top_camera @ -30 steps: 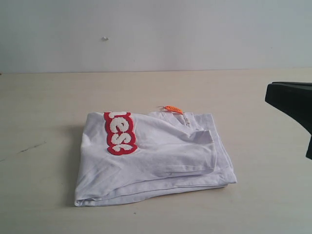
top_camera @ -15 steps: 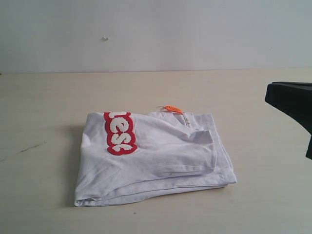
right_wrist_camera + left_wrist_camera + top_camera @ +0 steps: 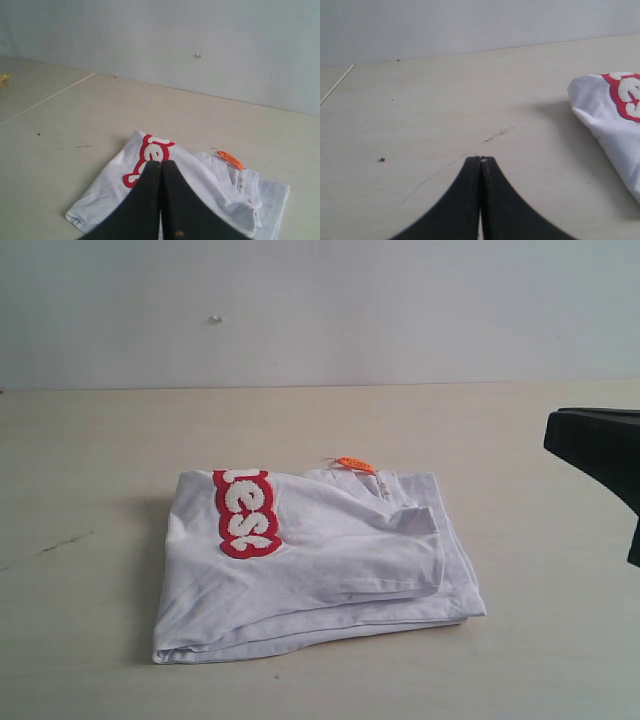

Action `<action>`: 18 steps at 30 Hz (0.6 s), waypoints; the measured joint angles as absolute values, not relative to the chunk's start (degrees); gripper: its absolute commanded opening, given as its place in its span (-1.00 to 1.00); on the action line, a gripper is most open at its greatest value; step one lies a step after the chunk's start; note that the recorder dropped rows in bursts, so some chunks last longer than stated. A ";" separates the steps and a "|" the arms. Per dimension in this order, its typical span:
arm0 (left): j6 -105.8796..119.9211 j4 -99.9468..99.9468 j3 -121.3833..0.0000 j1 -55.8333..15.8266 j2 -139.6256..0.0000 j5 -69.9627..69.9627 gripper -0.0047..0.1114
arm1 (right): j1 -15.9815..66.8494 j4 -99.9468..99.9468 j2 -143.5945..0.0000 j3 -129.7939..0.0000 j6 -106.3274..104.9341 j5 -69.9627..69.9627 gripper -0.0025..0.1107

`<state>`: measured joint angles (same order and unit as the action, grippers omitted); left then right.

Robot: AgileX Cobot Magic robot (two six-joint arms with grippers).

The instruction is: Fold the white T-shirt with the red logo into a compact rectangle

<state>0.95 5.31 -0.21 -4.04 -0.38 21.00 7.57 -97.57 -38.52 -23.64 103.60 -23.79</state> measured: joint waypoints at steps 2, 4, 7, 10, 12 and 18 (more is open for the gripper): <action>0.95 5.31 -0.21 -4.04 -0.38 21.00 -0.92 | 7.57 -97.57 -38.52 -23.64 103.60 -23.79 -0.96; 0.95 5.31 -0.21 -4.04 -0.38 21.00 -0.92 | 7.57 -97.57 -38.52 -23.64 103.60 -23.79 -0.96; 0.95 5.31 -0.21 -4.04 -0.38 21.00 -0.92 | 7.57 -97.57 -38.52 -23.64 103.60 -23.79 -0.96; 0.95 5.31 -0.21 -4.04 -0.38 21.00 -0.92 | 7.57 -97.57 -38.52 -23.64 103.60 -23.79 -0.96; 0.95 5.31 -0.21 -4.04 -0.38 21.00 -0.92 | 7.57 -97.91 -38.52 -23.64 102.50 -23.79 -0.96; 0.95 5.31 -0.21 -4.04 -0.38 21.00 -0.92 | 7.57 -99.78 -38.52 -23.39 96.47 -13.28 -0.96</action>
<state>0.95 5.31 -0.21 -4.04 -0.38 21.00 7.57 -99.78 -38.52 -23.39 96.47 -13.28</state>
